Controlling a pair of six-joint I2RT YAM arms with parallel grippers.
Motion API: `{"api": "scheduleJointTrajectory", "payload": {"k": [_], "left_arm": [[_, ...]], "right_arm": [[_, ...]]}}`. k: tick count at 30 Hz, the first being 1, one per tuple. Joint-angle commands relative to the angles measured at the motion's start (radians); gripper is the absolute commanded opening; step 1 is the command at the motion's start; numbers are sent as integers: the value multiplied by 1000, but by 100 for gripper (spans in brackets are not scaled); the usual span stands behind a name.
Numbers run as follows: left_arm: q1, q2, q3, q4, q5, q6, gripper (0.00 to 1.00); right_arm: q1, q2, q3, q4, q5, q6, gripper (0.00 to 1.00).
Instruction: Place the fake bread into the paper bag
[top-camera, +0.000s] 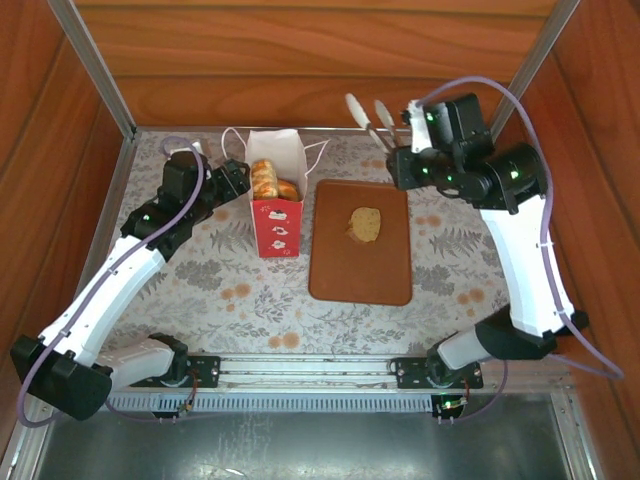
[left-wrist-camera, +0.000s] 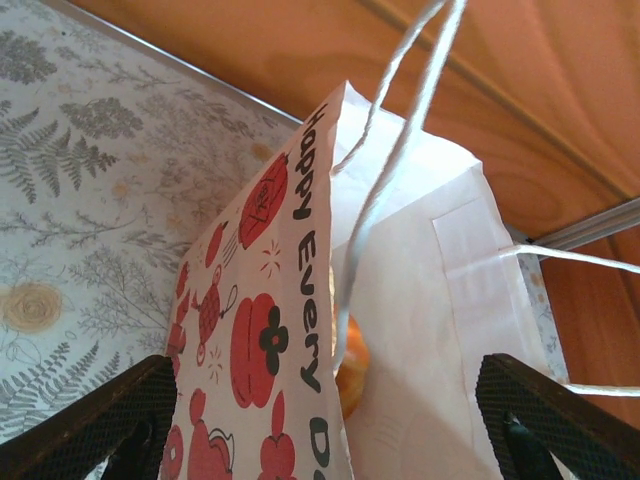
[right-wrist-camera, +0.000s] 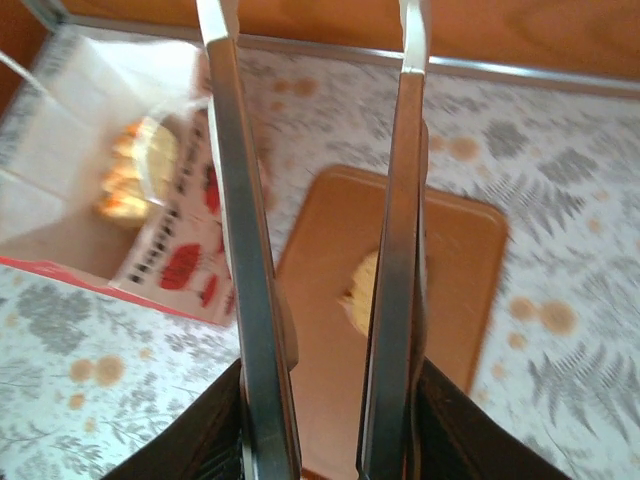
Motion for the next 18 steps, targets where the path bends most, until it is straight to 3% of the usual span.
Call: {"api": "scheduleJointTrajectory", "payload": {"k": [1,7,13,18], "left_arm": [[12,-27,-19,1,-30,18,85],[23,-41,-35,1,-29,15,87],[30,-43,-43,2,-28,10,88],[38,-41,-43,1,-28,10,88]], "right_arm": [[-59,-78,-129,53,22,9,40],[-154,-196,-412,96,6,4,40],[-143,-256,-741,218,-23,-82,39],[-90,-256,-887,252,55,-79,38]]}}
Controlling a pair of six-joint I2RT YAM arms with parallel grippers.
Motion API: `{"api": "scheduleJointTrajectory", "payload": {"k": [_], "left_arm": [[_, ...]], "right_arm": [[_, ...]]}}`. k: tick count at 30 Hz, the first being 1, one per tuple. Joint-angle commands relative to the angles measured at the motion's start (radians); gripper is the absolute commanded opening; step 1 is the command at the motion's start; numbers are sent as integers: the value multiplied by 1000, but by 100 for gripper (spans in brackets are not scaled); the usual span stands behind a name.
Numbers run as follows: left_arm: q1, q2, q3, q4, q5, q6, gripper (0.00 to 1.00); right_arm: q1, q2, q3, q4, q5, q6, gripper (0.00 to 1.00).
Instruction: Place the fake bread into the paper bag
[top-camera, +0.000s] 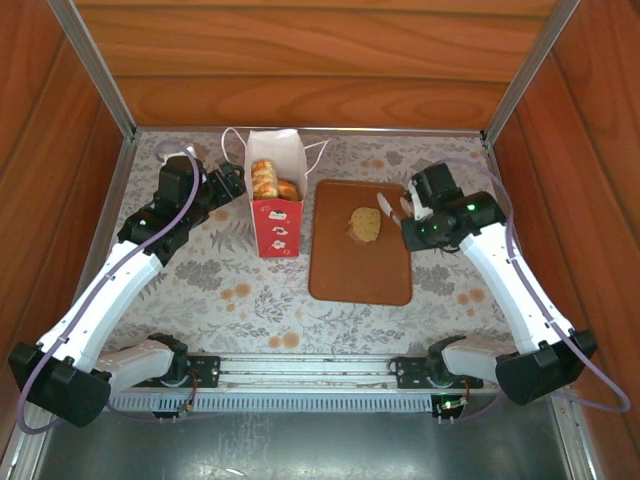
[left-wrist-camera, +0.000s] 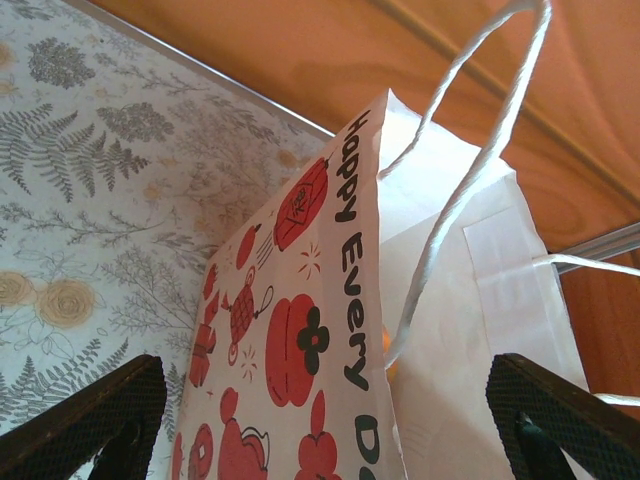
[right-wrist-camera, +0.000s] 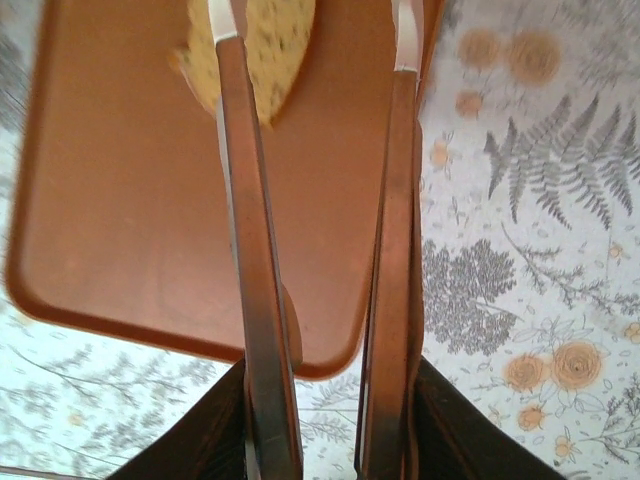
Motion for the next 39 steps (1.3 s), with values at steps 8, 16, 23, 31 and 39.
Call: {"api": "scheduleJointTrajectory", "payload": {"k": [8,16,23,31,39], "left_arm": [[16,-13,-16,3,-12,12,88],[32,-20,-32,3,-5,5,88],[41,-27,-49,3,-8,-3,89],[48,-27,-57,3,-3,-10,89],[56,-29,-57,3,-3,-10,89]], "right_arm": [[158,-7,-158,107,71,67,39],[237,75,-172,87,143,136,40],[253,107,-183,73,129,171,42],[254,121,-210,125,96,174,44],[254,145,-211,186,142,185,45]]}}
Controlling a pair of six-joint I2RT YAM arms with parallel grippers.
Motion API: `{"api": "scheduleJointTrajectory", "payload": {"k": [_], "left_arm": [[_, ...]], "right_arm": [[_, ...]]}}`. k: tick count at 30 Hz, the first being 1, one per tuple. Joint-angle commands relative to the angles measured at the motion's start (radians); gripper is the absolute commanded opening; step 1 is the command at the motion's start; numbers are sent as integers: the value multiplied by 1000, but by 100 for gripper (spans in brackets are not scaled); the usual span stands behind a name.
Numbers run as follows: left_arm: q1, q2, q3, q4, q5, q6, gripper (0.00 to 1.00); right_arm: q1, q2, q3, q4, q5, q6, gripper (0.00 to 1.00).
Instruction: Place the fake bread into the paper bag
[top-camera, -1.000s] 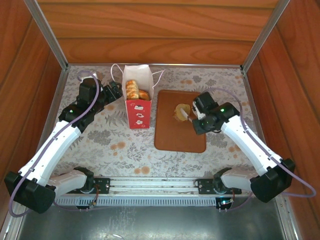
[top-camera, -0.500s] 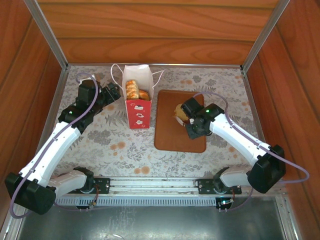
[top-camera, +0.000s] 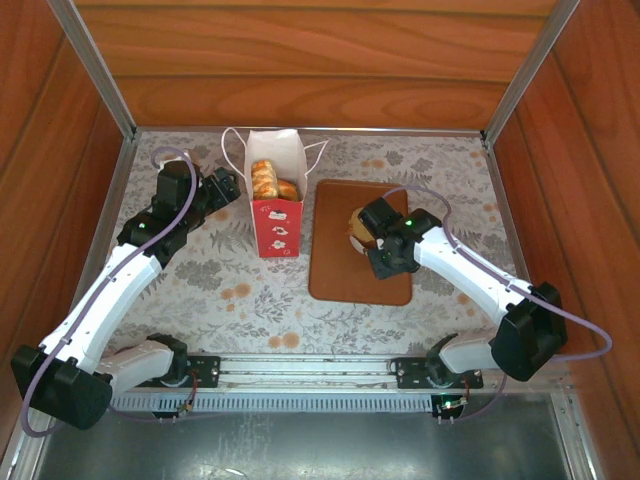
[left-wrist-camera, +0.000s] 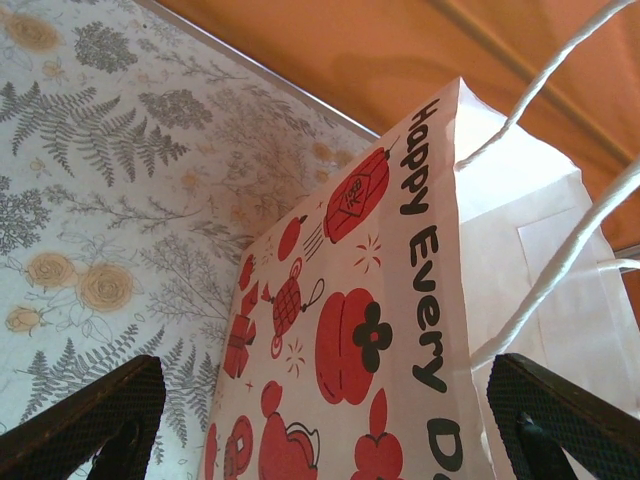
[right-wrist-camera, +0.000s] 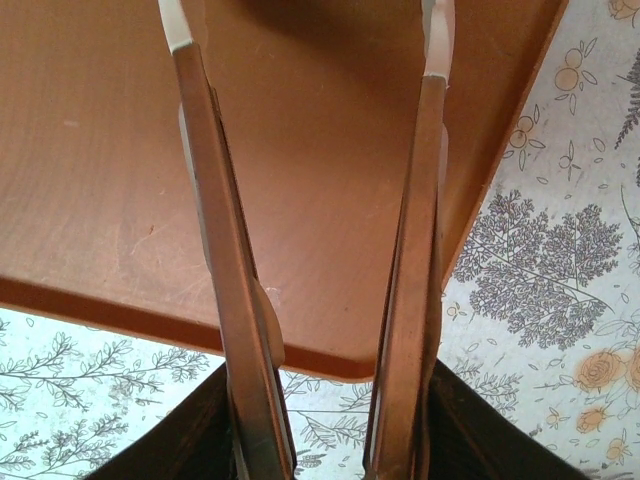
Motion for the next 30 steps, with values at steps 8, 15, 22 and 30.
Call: {"api": "scheduleJointTrajectory", "payload": {"k": [8,15,22,30], "left_arm": [[14,-23,-13,3,2,-6,89],[19,-35,-15,0,2,-6,89],[20,-41,-20,-5,2,-7,89],[25,-43,-9,-10,11,-6,89]], "right_arm": [[7,48,6,118,93,10,46],[7,127,50,135,134,-39,48],[7,162,69,153,130,-42,45],[7,107,73,121,159,-38,34]]}}
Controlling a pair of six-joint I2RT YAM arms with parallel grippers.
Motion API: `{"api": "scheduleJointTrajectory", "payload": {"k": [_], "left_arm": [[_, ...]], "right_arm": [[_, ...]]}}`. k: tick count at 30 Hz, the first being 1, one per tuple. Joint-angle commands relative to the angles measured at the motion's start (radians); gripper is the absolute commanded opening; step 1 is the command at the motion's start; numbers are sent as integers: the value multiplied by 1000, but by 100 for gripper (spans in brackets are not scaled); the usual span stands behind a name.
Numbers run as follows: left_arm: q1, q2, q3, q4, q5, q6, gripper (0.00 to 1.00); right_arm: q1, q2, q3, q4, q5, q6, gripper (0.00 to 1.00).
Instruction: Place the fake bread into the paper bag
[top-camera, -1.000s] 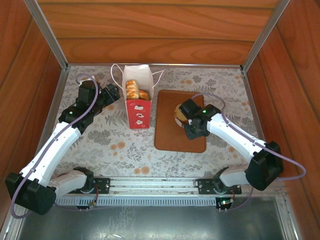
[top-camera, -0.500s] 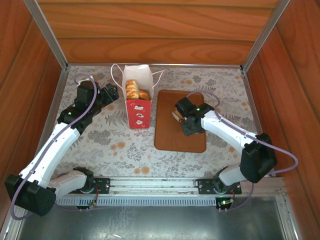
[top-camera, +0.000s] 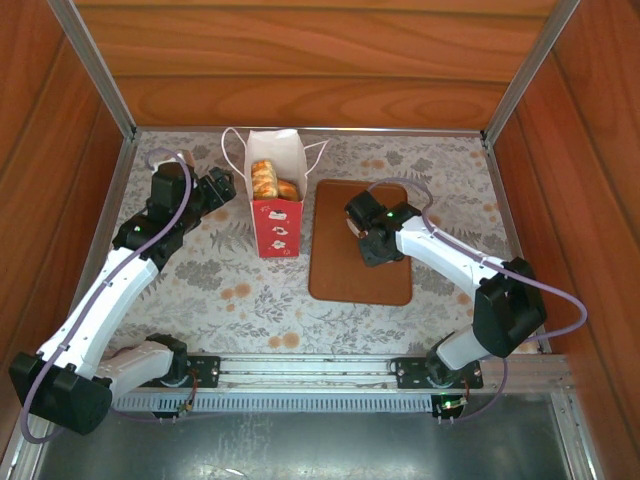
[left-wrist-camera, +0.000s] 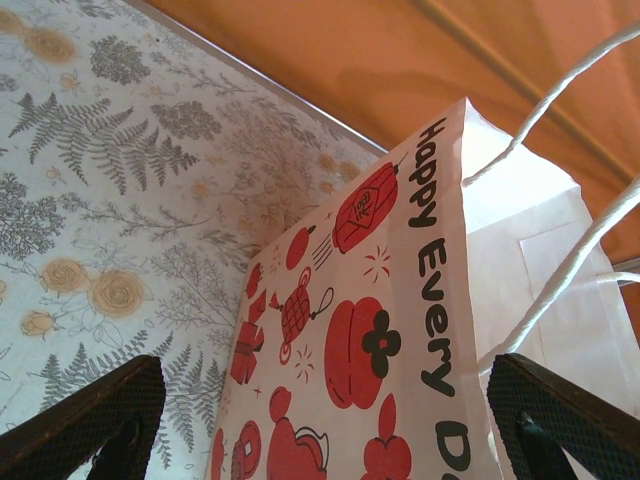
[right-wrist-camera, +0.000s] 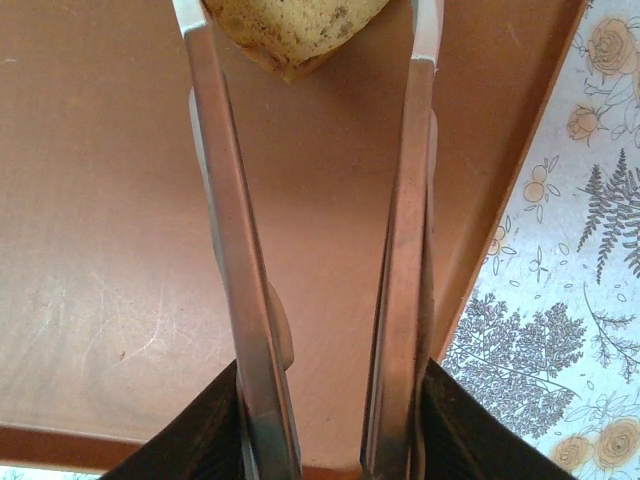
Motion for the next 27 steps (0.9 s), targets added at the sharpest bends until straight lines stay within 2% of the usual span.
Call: {"api": "scheduleJointTrajectory", "payload": {"k": [1,12,16,20,27], "left_arm": [[7,-17,5,-9,16,-6,89],[7,-11,62,-9,136,-27,88],[5,31,101,-7,204,-41,88],[6,80,127,-4,225,-50,87],[2,186,172,19,261,-68,82]], "right_arm": [[8,-55,34,-22,51,4,33],[7,-188,145,-159,106,-29,33],[7,-233,237,-218,135,-66,32],[7,-268,347,-238,137,-114,32],[28,-237,591,-296,110,-168,31]]}}
